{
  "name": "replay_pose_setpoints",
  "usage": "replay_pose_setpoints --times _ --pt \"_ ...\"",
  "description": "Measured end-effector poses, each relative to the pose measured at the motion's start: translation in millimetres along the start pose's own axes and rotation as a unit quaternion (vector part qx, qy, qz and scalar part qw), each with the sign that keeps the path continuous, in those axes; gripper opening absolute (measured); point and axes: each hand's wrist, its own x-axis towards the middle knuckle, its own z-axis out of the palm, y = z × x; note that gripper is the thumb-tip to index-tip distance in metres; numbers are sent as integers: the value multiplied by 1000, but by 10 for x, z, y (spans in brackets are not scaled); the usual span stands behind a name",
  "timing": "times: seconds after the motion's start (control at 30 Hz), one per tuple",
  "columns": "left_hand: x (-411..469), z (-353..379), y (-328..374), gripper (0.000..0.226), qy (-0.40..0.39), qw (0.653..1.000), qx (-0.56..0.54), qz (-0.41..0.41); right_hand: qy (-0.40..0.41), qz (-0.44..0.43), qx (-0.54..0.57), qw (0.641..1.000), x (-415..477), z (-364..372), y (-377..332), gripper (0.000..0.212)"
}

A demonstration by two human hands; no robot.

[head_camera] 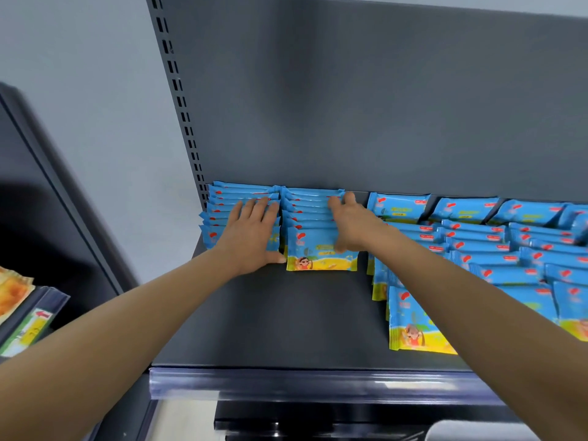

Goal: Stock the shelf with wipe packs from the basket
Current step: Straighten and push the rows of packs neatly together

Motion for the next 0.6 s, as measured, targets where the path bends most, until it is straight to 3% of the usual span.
replay_pose_setpoints --times 0.2,0.4,0.6 --pt "96 27 204 98 36 998 22 48 -19 67 12 997 -13 -80 26 86" --pt "117 85 205 89 61 996 37 48 24 33 26 999 -22 -29 100 86" --pt "146 59 318 103 58 996 57 25 70 -10 6 998 -89 48 204 72"
